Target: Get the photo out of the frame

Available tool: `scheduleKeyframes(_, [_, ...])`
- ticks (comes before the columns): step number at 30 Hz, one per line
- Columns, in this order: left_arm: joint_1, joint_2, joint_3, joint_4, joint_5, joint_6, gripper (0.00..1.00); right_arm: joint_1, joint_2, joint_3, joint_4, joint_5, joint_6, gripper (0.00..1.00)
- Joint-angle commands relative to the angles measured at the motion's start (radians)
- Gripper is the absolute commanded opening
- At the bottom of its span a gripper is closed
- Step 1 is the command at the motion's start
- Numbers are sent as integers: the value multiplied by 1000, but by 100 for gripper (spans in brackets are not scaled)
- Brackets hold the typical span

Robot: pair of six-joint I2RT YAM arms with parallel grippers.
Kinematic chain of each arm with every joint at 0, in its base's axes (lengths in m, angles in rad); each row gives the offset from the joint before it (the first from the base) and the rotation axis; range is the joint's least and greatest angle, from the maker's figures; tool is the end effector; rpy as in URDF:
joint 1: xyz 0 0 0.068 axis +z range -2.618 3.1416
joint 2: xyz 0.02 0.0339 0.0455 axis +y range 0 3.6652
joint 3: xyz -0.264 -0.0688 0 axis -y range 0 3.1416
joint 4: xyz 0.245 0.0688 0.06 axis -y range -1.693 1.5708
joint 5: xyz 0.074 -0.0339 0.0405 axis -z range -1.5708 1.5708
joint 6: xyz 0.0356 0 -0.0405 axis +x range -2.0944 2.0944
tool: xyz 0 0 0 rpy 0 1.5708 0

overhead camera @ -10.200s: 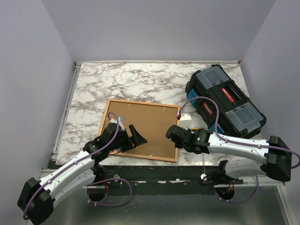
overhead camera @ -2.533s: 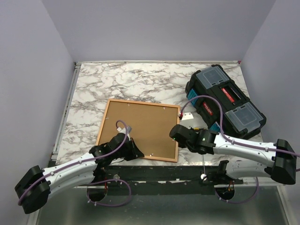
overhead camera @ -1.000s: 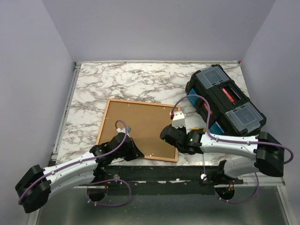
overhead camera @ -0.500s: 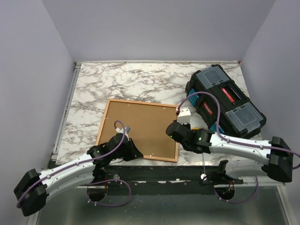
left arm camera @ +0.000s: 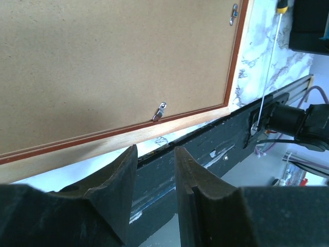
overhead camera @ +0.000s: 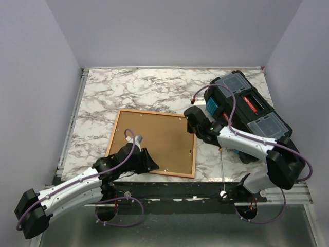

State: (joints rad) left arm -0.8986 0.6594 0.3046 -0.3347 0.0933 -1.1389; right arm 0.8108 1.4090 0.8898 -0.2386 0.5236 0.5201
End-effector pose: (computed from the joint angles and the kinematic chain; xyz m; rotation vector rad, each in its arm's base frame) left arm 0.0886 -0.1166 0.1768 -0.2492 2.5310 -1.0832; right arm 0.2169 0.2024 0.2325 -0.0675 2.2100 0.1208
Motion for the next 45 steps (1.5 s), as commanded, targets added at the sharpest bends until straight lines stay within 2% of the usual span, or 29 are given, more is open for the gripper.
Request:
scheduleKeyframes(1, [5,43,38,-61,-23,29,36,-44,125,112,114,-69,-85,1])
scheduleKeyframes(7, [7,60,-12,-51,-33,7,32,-53,280,227,153,-56,-170,1])
scheduleKeyframes(12, [7,49,-43,-43,-30,-18,31,-53,334,264,169,-62,-195,1])
scheduleKeyframes(33, [7,104,-16,-44,-57,8,32,-53,377,255,169,-29,-214,1])
scheduleKeyframes(39, [7,124,-13,-42,-57,14,32,-53,408,269,197,-51,-228,1])
scheduleKeyframes(45, [7,126,-14,-46,-56,16,32,-54,413,264,228,-139,-243,1])
